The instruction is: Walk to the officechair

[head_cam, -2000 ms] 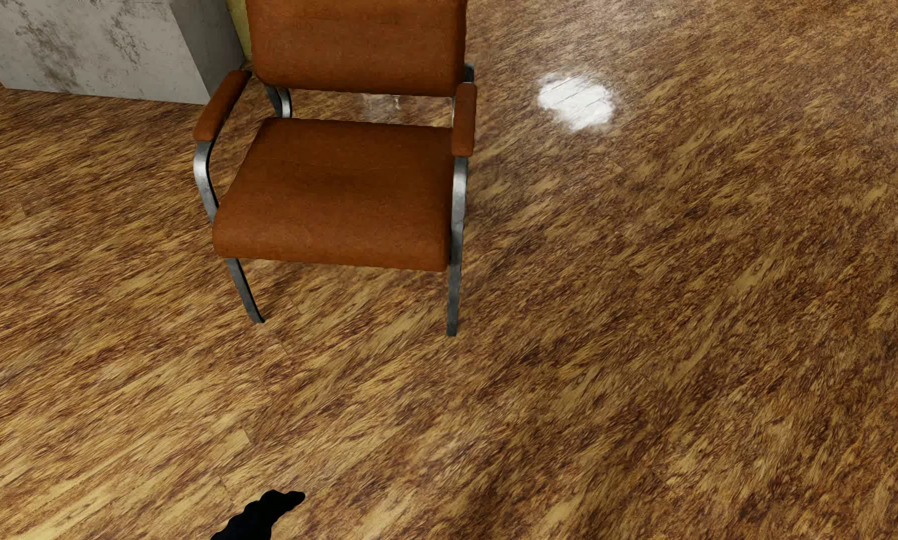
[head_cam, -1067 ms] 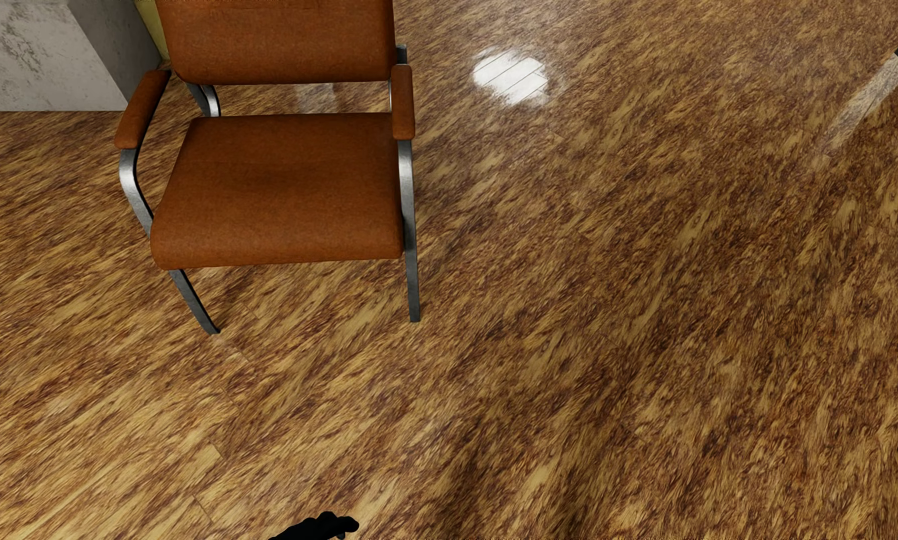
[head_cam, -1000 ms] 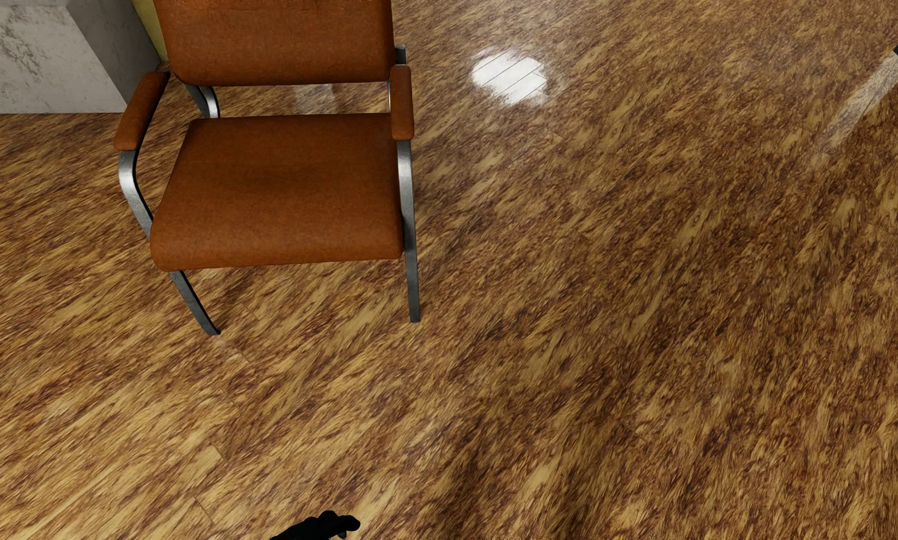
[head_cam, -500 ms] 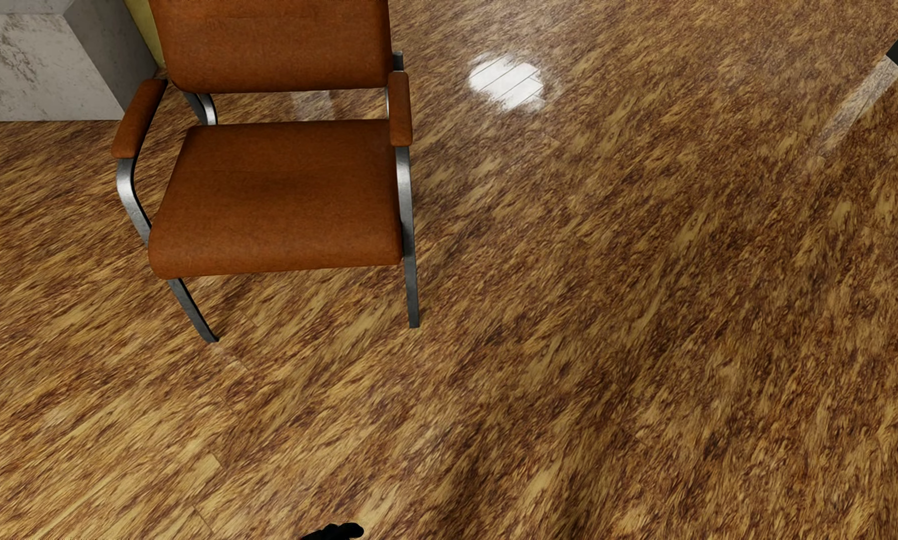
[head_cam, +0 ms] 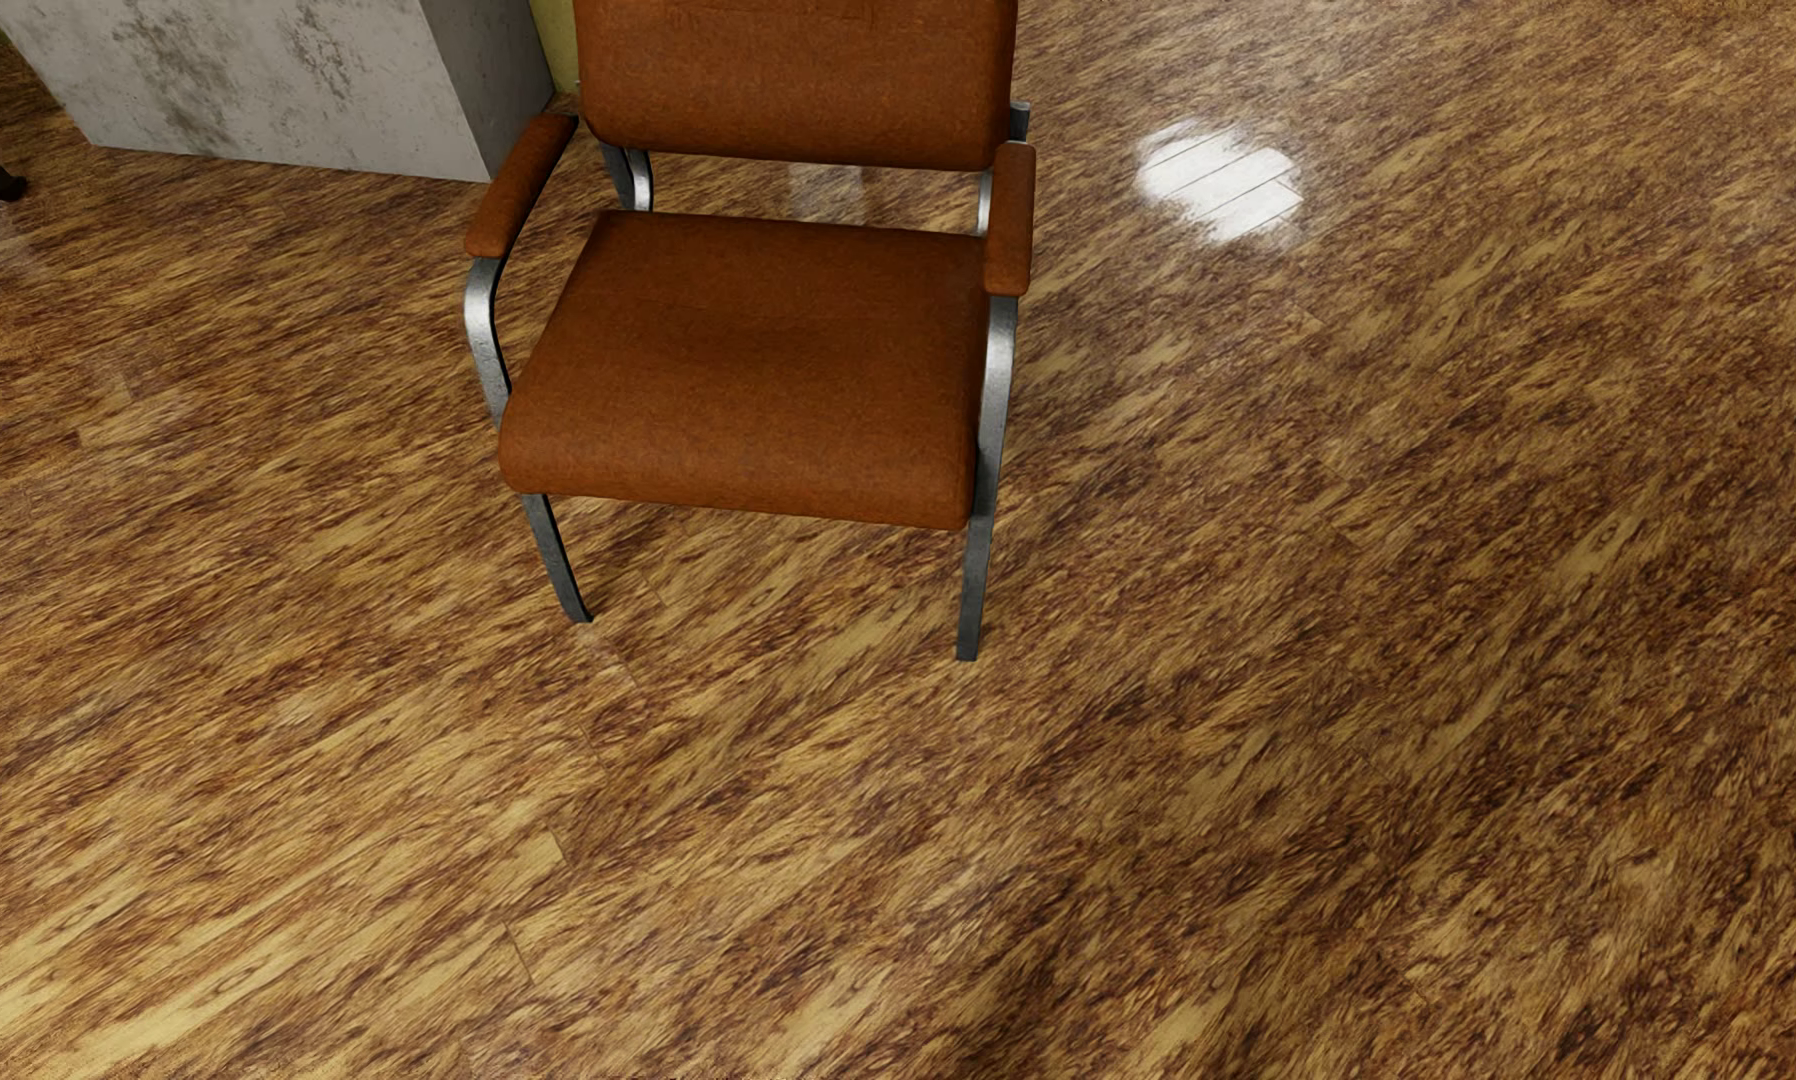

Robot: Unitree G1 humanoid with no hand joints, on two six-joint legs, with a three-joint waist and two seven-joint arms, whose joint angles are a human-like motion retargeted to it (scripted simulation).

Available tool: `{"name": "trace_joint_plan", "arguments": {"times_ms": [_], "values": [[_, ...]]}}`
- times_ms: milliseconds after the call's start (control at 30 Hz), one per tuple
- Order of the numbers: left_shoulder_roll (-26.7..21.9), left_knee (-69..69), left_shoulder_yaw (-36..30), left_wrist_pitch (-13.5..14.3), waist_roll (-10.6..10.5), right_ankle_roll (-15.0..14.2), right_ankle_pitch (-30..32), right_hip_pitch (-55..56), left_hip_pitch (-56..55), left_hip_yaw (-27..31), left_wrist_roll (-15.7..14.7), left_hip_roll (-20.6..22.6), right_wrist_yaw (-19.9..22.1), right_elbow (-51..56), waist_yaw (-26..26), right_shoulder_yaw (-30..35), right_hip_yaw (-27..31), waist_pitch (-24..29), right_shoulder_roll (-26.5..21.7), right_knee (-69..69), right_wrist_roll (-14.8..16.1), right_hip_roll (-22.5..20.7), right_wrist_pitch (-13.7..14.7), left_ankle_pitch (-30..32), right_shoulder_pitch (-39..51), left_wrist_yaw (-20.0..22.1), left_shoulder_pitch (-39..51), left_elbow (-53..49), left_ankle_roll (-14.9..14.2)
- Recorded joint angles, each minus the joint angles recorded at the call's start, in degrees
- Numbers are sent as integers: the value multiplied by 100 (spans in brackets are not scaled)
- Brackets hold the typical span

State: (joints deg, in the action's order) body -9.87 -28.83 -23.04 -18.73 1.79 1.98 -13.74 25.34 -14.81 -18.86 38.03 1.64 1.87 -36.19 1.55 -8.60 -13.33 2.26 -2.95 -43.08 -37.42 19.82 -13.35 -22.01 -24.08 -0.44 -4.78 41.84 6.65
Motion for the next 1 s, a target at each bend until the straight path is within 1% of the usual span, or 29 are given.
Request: {"name": "trace_joint_plan", "arguments": {"times_ms": [33, 67, 100, 133, 167, 200, 233, 267, 333, 367, 400, 433, 467, 500, 533, 567, 600, 633, 667, 700, 733, 767, 800, 833, 867, 900, 933, 967, 1000], "values": [[-22, -36, 28, -16, 43, 480, -25, 223, 11, 134, 6, 125, 37, 37, 76, -11, -93, 10, 25, -445, 29, 119, 17, -33, -1, -28, -32, -76, 16], [-60, -33, 42, -29, 67, 466, -67, 502, 54, 294, 30, 225, 59, 76, 167, 25, 183, 22, 52, -855, 31, -91, 53, -52, -8, -67, -61, -167, 25], [-111, -4, 32, -24, 75, 12, -39, 756, 112, 452, 71, 298, 57, 127, 243, 90, 567, 29, 76, -1101, 17, -485, 103, -62, -29, -107, -78, -269, 26], [-160, 16, 3, 1, 73, -444, -60, 952, 166, 597, 109, 355, 39, 192, 293, 155, 985, 31, 93, -1170, 6, -988, 158, -81, -68, -143, -79, -374, 23], [-208, 49, -30, 30, 66, -834, 18, 1087, 220, 728, 136, 390, 23, 262, 313, 211, 1241, 27, 115, -1040, 5, -1424, 208, -98, -112, -180, -58, -479, 20], [-245, 83, -63, 55, 56, -1075, 37, 1150, 268, 849, 149, 420, 25, 324, 315, 254, 1353, 22, 132, -723, 9, -1743, 246, -116, -155, -217, -18, -579, 21], [-261, 113, -91, 70, 50, -1127, 34, 1172, 309, 962, 151, 460, 35, 361, 305, 287, 1262, 15, 139, -298, 15, -1895, 265, -137, -188, -242, 42, -667, 28], [-260, 160, -114, 76, 47, -1080, 85, 1154, 354, 1071, 148, 508, 32, 362, 290, 316, 1021, 4, 139, 199, 20, -1943, 259, -158, -203, -241, 115, -733, 37], [-183, 247, -162, 85, 55, -1282, 373, 982, 470, 1288, 106, 665, -9, 292, 253, 379, 355, -29, 77, 1157, -2, -1858, 182, -222, -210, -177, 288, -742, 57], [-127, 290, -184, 89, 66, -752, 577, 822, 550, 1410, 51, 744, -29, 243, 230, 429, -66, -52, 33, 1481, -41, -1754, 140, -236, -209, -138, 386, -668, 67], [-66, 251, -197, 86, 72, -22, 437, 621, 617, 1532, -22, 821, -46, 194, 218, 467, -302, -73, -15, 1617, -74, -1682, 106, -290, -213, -97, 475, -546, 74], [-28, 170, -165, 57, 71, 370, 383, 488, 667, 1634, -107, 836, -54, 129, 215, 477, -419, -88, -29, 1705, -78, -1664, 70, -316, -183, -26, 522, -413, 75], [5, -15, -81, 8, 57, 590, 397, 384, 670, 1654, -203, 813, -34, 46, 223, 435, -437, -90, -23, 1735, -52, -1676, 7, -254, -111, 99, 501, -291, 63], [31, -281, 10, -40, 37, 658, 344, 275, 653, 1607, -293, 781, 16, -28, 234, 357, -456, -81, -9, 1718, -19, -1671, -72, -133, -19, 249, 425, -175, 32], [21, -564, 30, -72, 17, 629, 257, 145, 602, 1582, -345, 742, 78, -56, 242, 291, -508, -70, 12, 1732, -2, -1657, -118, 67, 62, 338, 345, -44, -15], [-43, -879, -47, -84, 1, 591, 192, -5, 510, 1582, -353, 689, 134, -16, 248, 268, -590, -63, 37, 1802, -6, -1651, -85, 339, 109, 301, 298, 107, -83], [-152, -1278, -162, -89, -14, 571, 152, -158, 351, 1631, -344, 624, 176, 73, 256, 281, -681, -57, 61, 1905, -7, -1662, 21, 657, 132, 161, 273, 250, -401], [-275, -1772, -231, -107, -30, 562, 109, -285, 128, 1709, -350, 561, 207, 179, 268, 310, -755, -46, 84, 1983, 11, -1687, 152, 1003, 156, 2, 230, 353, -959], [-396, -2329, -206, -155, -52, 552, 45, -365, -121, 1765, -359, 436, 235, 272, 284, 359, -810, -27, 130, 1982, 43, -1711, 203, 1124, 250, -96, 115, 348, -1987], [-483, -2960, -127, -200, -83, 534, -35, -412, -444, 1524, -402, 389, 256, 368, 347, 378, -897, 2, 142, 1926, 84, -1702, 290, 1210, 282, -78, 22, 347, -2081], [-529, -3496, -23, -227, -111, 508, -110, -445, -762, 1530, -460, 267, 287, 453, 384, 381, -948, 31, 159, 1869, 110, -1687, 335, 1107, 345, 40, -86, 333, -2085], [-534, -3852, 74, -244, -144, 475, -163, -480, -1037, 1483, -530, -53, 332, 528, 391, 375, -959, 56, 169, 1841, 124, -1683, 362, 1057, 414, 174, -185, 344, -2088], [-512, -3956, 135, -265, -181, 437, -193, -518, -1230, 1382, -594, -507, 379, 591, 354, 376, -912, 74, 167, 1847, 129, -1703, 385, 988, 478, 242, -259, 390, -2136], [-475, -3817, 140, -286, -218, 395, -200, -565, -1342, 1165, -624, -942, 409, 645, 287, 395, -829, 85, 147, 1893, 125, -1733, 409, 896, 529, 214, -302, 451, -1789], [-462, -3459, 101, -290, -255, 350, -212, -597, -1397, 936, -615, -1290, 412, 691, 205, 441, -734, 91, 129, 1920, 118, -1773, 432, 803, 562, 116, -318, 500, -1372], [-475, -2923, 55, -271, -290, 302, -230, -623, -1400, 788, -597, -1494, 392, 690, 122, 469, -635, 93, 91, 1935, 112, -1814, 521, 669, 556, 11, -355, 489, -1018], [-469, -2304, 41, -252, -317, 251, -245, -655, -1408, 894, -591, -1442, 368, 690, 44, 510, -522, 92, 64, 1960, 99, -1846, 576, 601, 553, -51, -379, 459, -813], [-446, -1597, 66, -244, -331, 197, -263, -685, -1379, 1313, -599, -1187, 345, 681, -17, 552, -404, 89, 46, 1980, 90, -1867, 605, 591, 546, -49, -403, 416, -733], [-416, -839, 108, -246, -337, 140, -289, -707, -1274, 1958, -607, -868, 326, 644, -55, 587, -281, 82, 34, 1983, 81, -1885, 615, 638, 536, -3, -436, 361, -843]]}}
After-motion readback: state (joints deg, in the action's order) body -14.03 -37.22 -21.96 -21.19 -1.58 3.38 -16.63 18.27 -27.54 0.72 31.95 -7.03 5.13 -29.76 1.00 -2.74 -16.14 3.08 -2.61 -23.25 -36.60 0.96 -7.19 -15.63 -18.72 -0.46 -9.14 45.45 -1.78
